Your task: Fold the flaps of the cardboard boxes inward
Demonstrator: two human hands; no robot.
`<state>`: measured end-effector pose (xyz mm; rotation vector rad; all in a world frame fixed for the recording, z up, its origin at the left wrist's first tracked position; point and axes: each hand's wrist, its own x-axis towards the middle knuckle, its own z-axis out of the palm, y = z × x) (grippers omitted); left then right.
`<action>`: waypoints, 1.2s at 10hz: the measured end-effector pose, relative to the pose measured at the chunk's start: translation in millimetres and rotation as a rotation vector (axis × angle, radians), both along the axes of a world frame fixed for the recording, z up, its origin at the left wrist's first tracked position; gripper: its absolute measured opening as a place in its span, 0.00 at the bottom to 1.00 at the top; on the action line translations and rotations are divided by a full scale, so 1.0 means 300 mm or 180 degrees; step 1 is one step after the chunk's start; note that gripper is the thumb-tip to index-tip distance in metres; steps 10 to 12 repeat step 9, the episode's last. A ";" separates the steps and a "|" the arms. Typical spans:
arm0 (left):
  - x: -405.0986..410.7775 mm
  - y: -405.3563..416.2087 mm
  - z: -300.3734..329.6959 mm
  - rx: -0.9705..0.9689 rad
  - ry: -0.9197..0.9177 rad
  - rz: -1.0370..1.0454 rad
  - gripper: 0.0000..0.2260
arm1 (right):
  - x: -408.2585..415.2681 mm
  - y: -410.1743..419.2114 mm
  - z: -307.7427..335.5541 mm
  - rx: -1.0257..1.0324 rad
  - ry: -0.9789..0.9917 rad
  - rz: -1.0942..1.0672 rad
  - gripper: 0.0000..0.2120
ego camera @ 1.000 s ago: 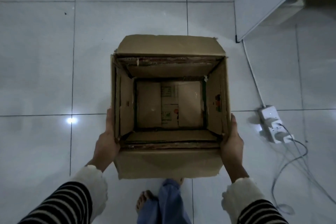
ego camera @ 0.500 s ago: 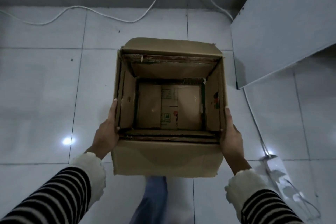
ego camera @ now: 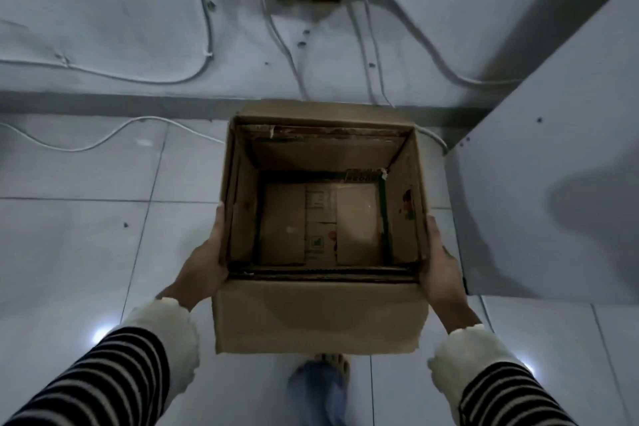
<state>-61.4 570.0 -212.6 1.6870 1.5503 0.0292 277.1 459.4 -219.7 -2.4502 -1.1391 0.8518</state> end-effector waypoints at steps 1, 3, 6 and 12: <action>0.059 0.128 -0.010 0.0155 -0.0016 0.0011 0.43 | 0.073 0.120 -0.045 0.0002 0.0099 -0.0071 0.35; 0.116 0.305 -0.020 0.0152 -0.0129 -0.0024 0.44 | 0.147 0.280 -0.062 -0.0007 0.0124 -0.0081 0.33; 0.138 0.379 -0.042 0.0124 -0.0299 -0.0197 0.45 | 0.182 0.362 -0.038 0.0022 -0.0997 0.1007 0.13; 0.130 0.171 0.175 0.0430 0.0288 0.0092 0.22 | 0.045 0.198 0.205 -0.0329 -0.0160 0.0116 0.21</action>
